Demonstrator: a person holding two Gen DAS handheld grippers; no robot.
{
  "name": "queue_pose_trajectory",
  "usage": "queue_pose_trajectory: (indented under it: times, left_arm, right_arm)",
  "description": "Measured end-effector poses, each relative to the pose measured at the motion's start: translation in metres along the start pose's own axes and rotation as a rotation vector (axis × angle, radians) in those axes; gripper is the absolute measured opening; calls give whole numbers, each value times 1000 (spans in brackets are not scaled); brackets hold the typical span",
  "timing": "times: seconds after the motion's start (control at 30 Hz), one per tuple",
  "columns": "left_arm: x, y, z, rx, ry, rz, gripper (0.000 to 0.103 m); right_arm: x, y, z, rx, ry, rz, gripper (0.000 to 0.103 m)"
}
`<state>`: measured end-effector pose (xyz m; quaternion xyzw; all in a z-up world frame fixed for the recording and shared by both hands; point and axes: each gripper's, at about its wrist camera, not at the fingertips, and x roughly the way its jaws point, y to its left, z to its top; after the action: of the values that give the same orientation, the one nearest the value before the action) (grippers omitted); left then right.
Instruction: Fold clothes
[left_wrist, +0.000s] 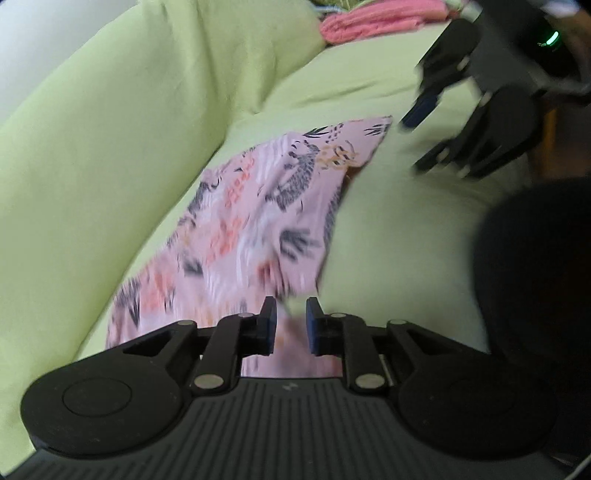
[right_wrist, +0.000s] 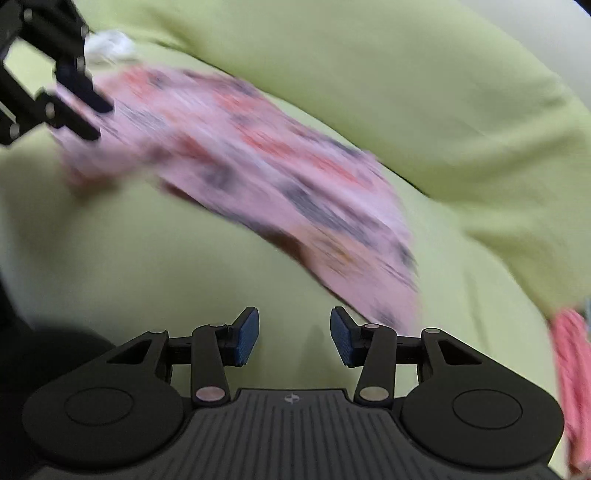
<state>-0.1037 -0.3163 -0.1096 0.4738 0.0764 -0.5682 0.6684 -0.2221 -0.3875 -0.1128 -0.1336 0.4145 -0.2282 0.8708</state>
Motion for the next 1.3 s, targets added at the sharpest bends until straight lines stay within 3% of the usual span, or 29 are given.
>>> queue_pose_trajectory:
  times: [0.1, 0.2, 0.43, 0.53, 0.6, 0.63, 0.67, 0.7, 0.8, 0.93, 1.07, 1.2, 1.3]
  left_arm:
    - [29, -11, 15, 63, 38, 2, 17]
    - [48, -15, 18, 92, 90, 49, 27]
    - [57, -9, 18, 67, 112, 43, 28]
    - [60, -7, 18, 55, 120, 23, 20]
    - [63, -7, 20, 66, 129, 3, 14]
    - [63, -7, 21, 70, 133, 0, 10]
    - [61, -6, 22, 65, 138, -1, 6]
    - [61, -2, 24, 51, 146, -6, 5]
    - [43, 18, 29, -35, 122, -43, 4]
    - [3, 51, 40, -212, 29, -169, 4]
    - [-10, 53, 48, -294, -10, -283, 4]
    - [18, 26, 40, -311, 90, -344, 4]
    - [46, -4, 31, -291, 179, -274, 5]
  right_arm:
    - [-5, -24, -19, 40, 10, -39, 49]
    - [-7, -31, -30, 15, -6, -69, 55]
    - [39, -20, -43, -372, -76, -202, 56]
    - [55, -23, -40, -439, -77, -217, 55]
    - [62, -29, -37, -474, -73, -201, 49]
    - [67, -31, -36, -495, -69, -183, 38]
    - [72, -34, -34, -512, -55, -156, 25]
    - [77, -38, -33, -524, -33, -128, 0]
    - [69, -63, -23, -474, -45, -75, 0]
    - [37, -114, -3, -361, -89, -62, 0]
    - [21, -145, 0, -362, -48, -11, 0]
    - [35, -144, -12, -435, 54, 40, 0]
    - [57, -130, -31, -408, 104, 47, 0]
